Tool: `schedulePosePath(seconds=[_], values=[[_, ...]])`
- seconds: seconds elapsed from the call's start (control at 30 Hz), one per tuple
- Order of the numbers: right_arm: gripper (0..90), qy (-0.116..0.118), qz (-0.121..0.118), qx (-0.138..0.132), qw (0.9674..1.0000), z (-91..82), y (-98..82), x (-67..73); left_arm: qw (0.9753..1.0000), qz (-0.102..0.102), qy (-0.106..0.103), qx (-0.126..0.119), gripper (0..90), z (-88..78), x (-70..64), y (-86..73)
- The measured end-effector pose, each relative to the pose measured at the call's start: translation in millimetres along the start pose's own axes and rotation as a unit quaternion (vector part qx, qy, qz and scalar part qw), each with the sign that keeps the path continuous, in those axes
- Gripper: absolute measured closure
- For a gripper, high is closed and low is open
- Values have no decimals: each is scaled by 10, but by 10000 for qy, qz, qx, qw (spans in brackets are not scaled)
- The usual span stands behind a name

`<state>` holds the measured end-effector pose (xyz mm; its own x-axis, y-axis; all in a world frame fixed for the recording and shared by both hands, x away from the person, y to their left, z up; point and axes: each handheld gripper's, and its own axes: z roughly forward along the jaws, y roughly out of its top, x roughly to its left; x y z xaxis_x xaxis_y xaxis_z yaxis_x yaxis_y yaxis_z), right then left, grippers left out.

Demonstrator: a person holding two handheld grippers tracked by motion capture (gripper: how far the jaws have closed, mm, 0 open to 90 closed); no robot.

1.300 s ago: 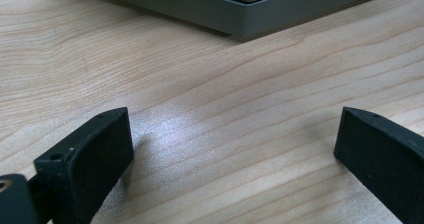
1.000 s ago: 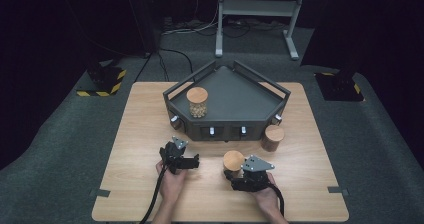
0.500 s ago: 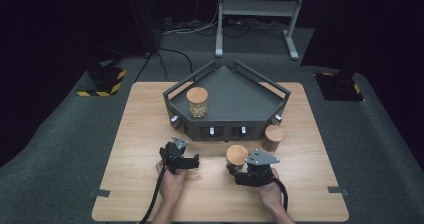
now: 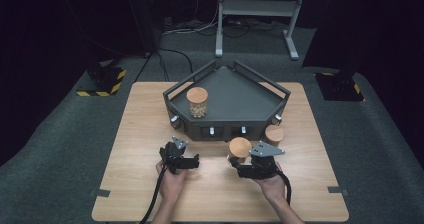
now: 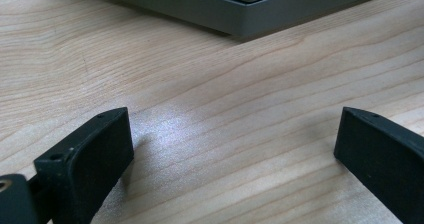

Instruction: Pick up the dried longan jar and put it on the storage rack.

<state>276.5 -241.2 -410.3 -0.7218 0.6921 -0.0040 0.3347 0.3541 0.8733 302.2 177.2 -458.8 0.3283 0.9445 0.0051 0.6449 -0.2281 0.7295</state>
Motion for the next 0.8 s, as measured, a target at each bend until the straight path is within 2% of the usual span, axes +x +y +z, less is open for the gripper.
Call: schedulePosePath(seconds=[0.6, 0.8], values=[[251, 88, 187, -136, 9997, -131, 370, -198, 10000, -1, -1, 1, 23, 0, 0, 0], [251, 48, 86, -154, 9998, -163, 542, -221, 10000, -2, -1, 0, 23, 0, 0, 0]])
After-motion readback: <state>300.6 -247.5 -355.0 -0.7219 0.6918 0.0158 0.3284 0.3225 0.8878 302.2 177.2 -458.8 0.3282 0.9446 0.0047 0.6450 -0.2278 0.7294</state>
